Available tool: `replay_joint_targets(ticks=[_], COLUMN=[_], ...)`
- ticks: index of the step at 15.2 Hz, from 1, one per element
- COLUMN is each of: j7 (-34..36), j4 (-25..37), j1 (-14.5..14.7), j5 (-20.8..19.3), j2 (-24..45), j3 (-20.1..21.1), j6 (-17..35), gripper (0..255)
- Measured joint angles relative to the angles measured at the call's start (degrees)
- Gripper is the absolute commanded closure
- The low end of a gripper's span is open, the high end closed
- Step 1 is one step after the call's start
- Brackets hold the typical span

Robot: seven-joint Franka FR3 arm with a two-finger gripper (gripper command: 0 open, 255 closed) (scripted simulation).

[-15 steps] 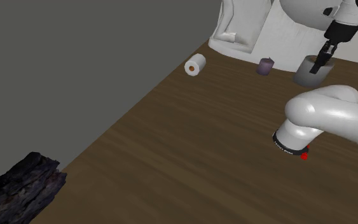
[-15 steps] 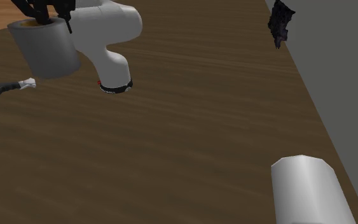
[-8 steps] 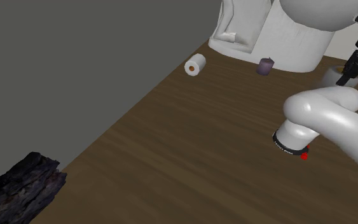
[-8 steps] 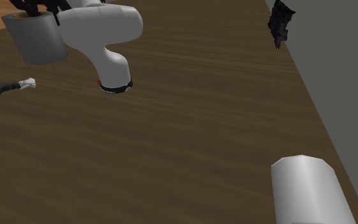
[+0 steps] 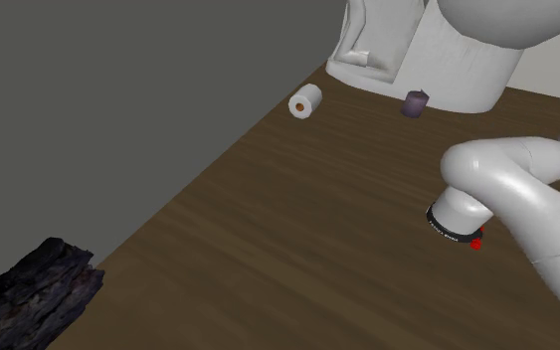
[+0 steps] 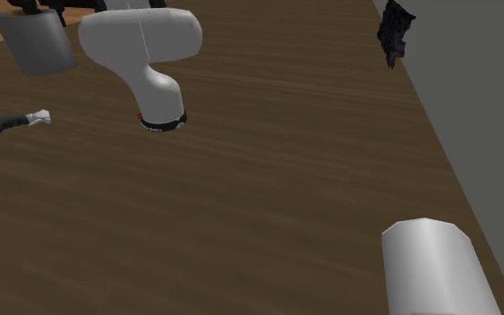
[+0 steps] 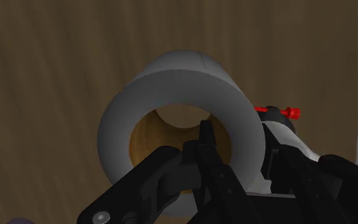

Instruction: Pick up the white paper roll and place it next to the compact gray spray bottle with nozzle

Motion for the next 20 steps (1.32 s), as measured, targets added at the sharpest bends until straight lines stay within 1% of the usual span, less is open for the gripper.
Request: replay_joint_targets(ticks=[3, 4, 5, 6, 7, 9, 14, 20], j7=[-9.7, -12.4, -15.6, -18.2, -20.1, -23.1, -28.5, -33.4], j4=[1.8, 2.5, 3.7, 3.5, 3.1, 1.7, -2.9, -8.2], j1=[-6.8, -8.6, -10.2, -12.1, -13.9, -17.2, -25.0, -32.9], j5=[-4.1, -5.2, -7.1, -8.7, -9.4, -10.5, -11.9, -14.0], j2=[-0.1, 0.0, 0.2, -0.1, -0.2, -0.3, -0.3, -0.2], j3=[-2.6, -3.3, -4.6, -5.7, -6.4, -8.0, -11.3, -15.5], j6=[-1.0, -0.9, -1.2, -1.0, -0.5, 1.2, 5.7, 11.1], gripper=[255, 255, 255, 255, 255, 255, 255, 255])
